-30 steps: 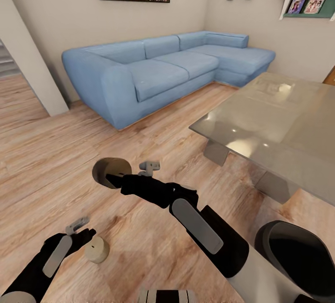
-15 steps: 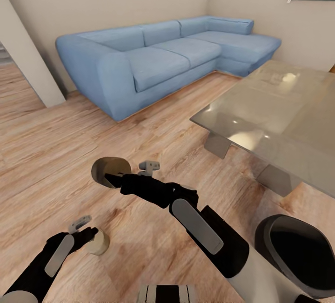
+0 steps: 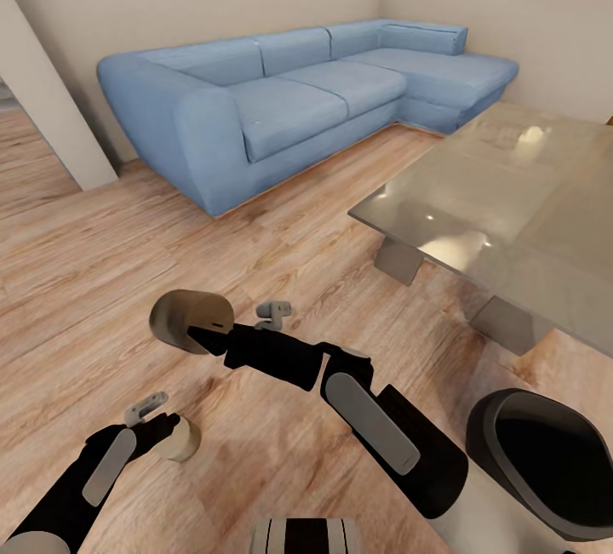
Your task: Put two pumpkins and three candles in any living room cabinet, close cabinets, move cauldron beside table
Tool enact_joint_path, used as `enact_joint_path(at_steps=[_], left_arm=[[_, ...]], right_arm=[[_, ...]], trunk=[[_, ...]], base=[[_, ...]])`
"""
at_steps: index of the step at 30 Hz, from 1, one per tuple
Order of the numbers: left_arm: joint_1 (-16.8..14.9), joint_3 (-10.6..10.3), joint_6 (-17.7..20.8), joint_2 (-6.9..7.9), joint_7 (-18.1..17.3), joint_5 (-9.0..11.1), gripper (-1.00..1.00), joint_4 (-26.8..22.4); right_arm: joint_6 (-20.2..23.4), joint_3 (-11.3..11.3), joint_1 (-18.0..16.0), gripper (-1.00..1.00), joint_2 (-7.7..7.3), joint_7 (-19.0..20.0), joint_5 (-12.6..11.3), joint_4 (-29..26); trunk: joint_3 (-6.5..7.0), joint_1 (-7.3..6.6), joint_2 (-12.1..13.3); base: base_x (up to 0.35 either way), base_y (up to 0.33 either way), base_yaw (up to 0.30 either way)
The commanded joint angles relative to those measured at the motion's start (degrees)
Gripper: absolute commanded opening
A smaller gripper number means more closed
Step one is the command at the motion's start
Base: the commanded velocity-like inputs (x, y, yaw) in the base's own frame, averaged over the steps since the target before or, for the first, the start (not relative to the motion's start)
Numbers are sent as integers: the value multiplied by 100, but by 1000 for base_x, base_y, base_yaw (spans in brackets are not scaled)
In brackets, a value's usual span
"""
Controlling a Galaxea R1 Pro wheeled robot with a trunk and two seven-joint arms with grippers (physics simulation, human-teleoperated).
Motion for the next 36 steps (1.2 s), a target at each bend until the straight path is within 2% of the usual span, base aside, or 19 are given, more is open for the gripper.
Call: enact_joint_path(at_steps=[1, 14, 22, 36], left_arm=[[-1, -4, 17, 0, 49, 61, 100, -10], [-1, -4, 16, 11, 40, 61, 100, -10], [-1, -4, 16, 13, 40, 61, 100, -3], [-1, 5, 16, 10, 40, 53, 100, 33]], right_arm=[[10, -2, -3, -100, 0, 0, -32, 0], [-7, -18, -3, -100, -24, -21, -52, 33], [-8, -27, -3, -100, -45, -30, -92, 40], [-1, -28, -3, -100, -45, -46, -102, 26]], trunk=[[-4, -1, -2], [-4, -1, -2], [40, -1, -2], [49, -1, -2]], base=[[0, 0, 0], [49, 33, 0], [5, 6, -159], [29, 119, -23]])
